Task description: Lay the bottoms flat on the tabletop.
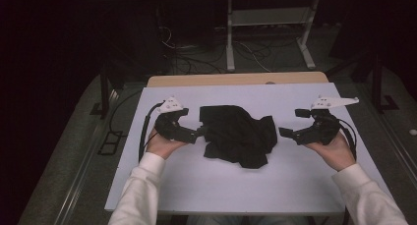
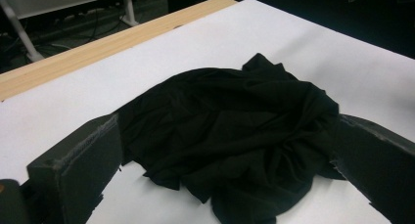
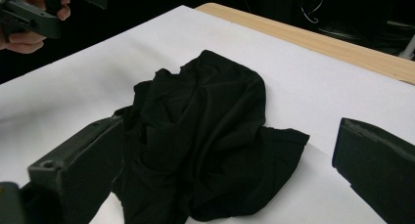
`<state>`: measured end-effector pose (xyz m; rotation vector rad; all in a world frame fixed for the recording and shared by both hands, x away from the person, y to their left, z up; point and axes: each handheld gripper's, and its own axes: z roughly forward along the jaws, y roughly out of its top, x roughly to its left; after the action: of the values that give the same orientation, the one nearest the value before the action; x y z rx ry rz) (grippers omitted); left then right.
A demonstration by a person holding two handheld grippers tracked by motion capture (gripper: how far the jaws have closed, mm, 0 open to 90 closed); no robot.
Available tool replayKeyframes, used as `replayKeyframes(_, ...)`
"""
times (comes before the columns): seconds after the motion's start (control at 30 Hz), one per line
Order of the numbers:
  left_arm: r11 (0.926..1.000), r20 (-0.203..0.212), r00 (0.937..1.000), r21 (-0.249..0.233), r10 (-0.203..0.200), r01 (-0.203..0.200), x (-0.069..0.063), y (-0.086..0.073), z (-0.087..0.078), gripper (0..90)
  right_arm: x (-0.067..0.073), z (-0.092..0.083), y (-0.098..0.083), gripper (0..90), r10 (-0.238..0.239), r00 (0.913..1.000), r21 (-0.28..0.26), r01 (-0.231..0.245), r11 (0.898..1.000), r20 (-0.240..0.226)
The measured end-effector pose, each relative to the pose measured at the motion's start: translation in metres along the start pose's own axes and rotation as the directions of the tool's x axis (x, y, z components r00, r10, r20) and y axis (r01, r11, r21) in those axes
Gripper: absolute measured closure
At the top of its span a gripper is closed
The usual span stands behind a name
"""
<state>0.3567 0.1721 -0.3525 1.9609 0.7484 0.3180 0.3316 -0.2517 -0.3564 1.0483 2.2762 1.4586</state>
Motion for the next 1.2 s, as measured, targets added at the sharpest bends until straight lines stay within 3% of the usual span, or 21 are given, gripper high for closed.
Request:
replayKeyframes(0.37,0.9970,-0.002,0.9972,-0.023,-0.075,0.074,0.026,-0.008,0.022,0.0,-0.019,0.029,-0.004,0.0,0.034,0.9994,0.039,-0.034,0.999,0.001)
replayKeyframes(0.5,0.9953,-0.005,0.9953,0.005,-0.096,0.096,0.033,-0.013,0.034,0.0,-0.026,0.041,-0.007,0.0,0.054,0.9985,0.051,-0.053,0.997,-0.010)
replayKeyframes(0.83,0.9899,0.032,0.9897,0.030,-0.140,0.139,0.039,-0.025,0.059,0.0,-0.029,0.060,-0.007,0.0,0.084,0.9955,0.053,-0.082,0.995,-0.045)
replayKeyframes(1.03,0.9857,0.047,0.9860,0.060,-0.160,0.157,0.038,-0.033,0.068,0.0,-0.028,0.076,-0.004,0.0,0.080,0.9958,0.082,-0.076,0.994,-0.046)
replayKeyframes(1.2,0.9785,0.058,0.9805,0.098,-0.188,0.182,0.037,-0.039,0.074,0.0,-0.029,0.090,-0.001,0.0,0.092,0.9946,0.103,-0.087,0.991,-0.047)
